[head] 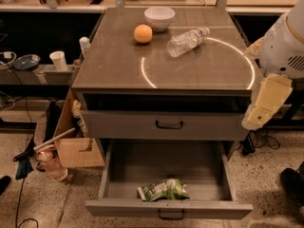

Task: Pick green jalapeno chip bag from middle drawer and place on counter

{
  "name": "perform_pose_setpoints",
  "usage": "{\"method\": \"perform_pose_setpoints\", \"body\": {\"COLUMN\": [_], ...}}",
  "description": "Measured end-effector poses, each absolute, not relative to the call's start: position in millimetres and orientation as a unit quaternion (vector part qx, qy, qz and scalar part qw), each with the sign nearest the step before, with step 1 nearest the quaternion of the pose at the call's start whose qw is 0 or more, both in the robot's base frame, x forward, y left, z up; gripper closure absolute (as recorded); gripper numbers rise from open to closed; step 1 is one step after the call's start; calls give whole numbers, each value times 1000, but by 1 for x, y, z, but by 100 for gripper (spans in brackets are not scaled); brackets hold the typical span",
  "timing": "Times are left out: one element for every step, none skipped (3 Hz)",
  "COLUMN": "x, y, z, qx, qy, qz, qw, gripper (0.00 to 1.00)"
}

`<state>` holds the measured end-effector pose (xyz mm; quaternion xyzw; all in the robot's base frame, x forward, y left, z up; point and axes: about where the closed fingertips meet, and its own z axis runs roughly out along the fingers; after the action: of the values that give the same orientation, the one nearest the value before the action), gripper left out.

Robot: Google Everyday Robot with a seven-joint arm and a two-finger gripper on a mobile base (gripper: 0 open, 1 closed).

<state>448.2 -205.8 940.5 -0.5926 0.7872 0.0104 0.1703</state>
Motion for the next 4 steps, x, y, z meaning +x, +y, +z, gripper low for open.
{"method": "perform_pose_setpoints", "body": {"x": [453,453,452,452], "y": [-198,-194,-187,-182], "z": [910,893,874,860], "qx": [-588,-587,-589,-592], "qy": [791,791,792,792], "qz": [42,62,73,86], "qw": [164,158,142,127], "gripper": [0,0,0,0]}}
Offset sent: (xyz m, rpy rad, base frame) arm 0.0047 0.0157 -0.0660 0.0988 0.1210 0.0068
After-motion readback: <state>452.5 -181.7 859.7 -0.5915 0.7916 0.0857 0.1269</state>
